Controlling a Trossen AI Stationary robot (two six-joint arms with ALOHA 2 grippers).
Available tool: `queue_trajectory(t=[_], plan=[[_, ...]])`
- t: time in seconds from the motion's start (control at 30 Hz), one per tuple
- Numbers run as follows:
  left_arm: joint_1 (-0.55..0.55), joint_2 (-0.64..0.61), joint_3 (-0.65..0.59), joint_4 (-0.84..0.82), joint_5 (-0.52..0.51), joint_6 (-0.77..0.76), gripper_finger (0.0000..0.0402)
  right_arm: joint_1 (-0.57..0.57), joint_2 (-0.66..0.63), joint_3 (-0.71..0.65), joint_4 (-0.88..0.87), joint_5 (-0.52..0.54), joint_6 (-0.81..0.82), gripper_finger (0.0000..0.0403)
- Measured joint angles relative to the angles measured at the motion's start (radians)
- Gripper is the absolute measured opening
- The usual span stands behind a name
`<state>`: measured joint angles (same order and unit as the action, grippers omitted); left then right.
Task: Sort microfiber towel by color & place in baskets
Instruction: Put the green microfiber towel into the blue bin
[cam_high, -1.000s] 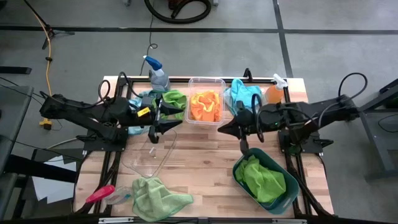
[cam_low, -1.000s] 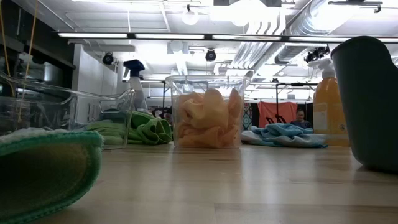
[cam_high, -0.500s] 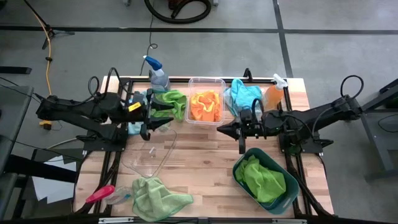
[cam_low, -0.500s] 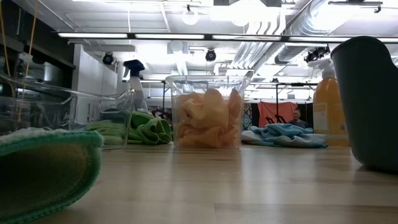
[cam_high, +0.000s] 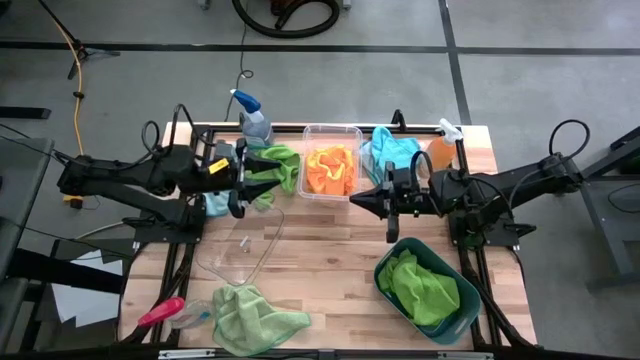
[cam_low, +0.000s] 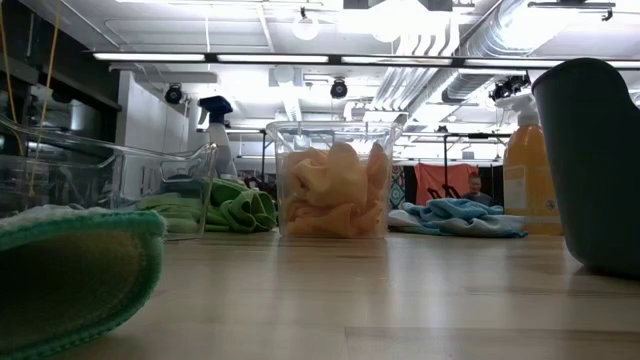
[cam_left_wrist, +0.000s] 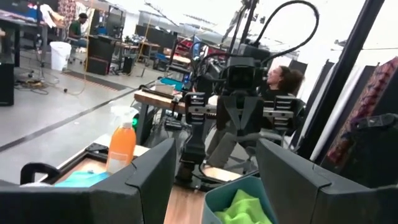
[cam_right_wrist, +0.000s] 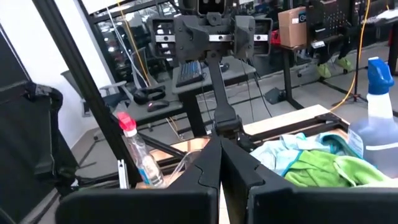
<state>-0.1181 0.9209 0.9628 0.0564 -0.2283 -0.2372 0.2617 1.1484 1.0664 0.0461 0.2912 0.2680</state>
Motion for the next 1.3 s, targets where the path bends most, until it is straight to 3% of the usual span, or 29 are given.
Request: queue_trajectory(t=[0.4,0.57,0.73,0.97,1.13,1.3], plan=[[0.0,-0.001,0.0,-0.031,-0.011,-0.074,0.0209,0.0,0.0,0.0,-0.026,-0.005,0.002,0.0019],[0.034,0.0,0.014,-0.075,-0.098,-0.067,0.0209,0.0,0.0,0.0,-0.046,0.077,0.022,0.0046],[0.223,0.017,0.132,-0.4,-0.112,-0.151,0.0209,-0.001,0.001,0.0,-0.057,0.144,0.068,0.0074],[0.616,0.108,0.149,-0.801,0.042,-0.155,0.021,-0.004,0.002,0.0,-0.062,0.179,0.1,0.0099],[0.765,0.187,0.014,-0.796,0.182,-0.191,0.021,-0.007,0.004,0.0,-0.068,0.18,0.145,0.0103],[0.786,0.257,-0.143,-0.69,0.203,-0.309,0.021,-0.007,0.021,0.001,-0.069,0.18,0.183,0.0103]])
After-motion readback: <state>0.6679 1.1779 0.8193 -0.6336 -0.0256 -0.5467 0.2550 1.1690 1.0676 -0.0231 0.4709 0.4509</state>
